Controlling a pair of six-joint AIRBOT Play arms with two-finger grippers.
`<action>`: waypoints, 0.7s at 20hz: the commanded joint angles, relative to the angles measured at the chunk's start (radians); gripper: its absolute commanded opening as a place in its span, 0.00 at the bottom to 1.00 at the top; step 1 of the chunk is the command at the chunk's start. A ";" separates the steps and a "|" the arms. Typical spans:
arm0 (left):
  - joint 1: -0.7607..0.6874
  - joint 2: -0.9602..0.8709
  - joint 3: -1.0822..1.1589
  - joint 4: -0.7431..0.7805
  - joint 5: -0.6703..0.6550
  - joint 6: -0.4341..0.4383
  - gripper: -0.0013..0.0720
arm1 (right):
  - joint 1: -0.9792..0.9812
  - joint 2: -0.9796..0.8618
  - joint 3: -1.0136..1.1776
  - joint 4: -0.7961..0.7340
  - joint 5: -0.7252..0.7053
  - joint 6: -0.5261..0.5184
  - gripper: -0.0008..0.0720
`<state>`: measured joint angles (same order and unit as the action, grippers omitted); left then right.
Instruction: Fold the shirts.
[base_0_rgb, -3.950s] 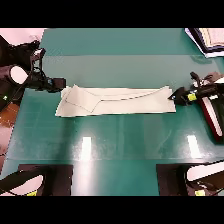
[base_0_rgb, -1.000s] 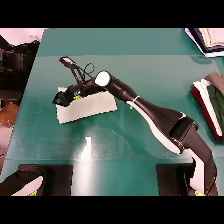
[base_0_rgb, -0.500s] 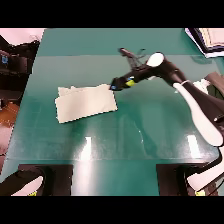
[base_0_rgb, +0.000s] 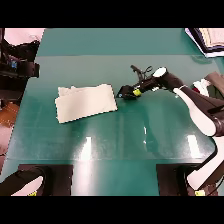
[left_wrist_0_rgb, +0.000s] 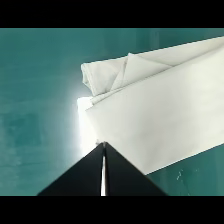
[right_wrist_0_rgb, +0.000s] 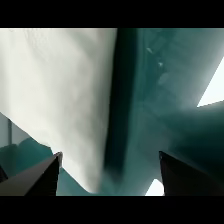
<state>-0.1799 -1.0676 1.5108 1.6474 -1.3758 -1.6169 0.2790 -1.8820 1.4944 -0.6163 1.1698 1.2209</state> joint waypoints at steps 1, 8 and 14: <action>0.000 0.000 -0.006 -0.006 -0.005 0.000 0.06 | 0.069 -0.089 0.083 0.023 -0.011 0.026 0.97; 0.000 0.000 -0.006 -0.006 -0.024 0.000 0.06 | 0.212 -0.180 0.253 0.021 -0.078 0.051 0.63; 0.000 0.000 -0.006 -0.006 -0.034 0.001 0.06 | 0.187 -0.170 0.410 0.010 0.010 -0.025 0.03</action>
<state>-0.1799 -1.0676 1.5051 1.6409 -1.4063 -1.6165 0.4862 -2.0579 1.8275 -0.6060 1.1275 1.2259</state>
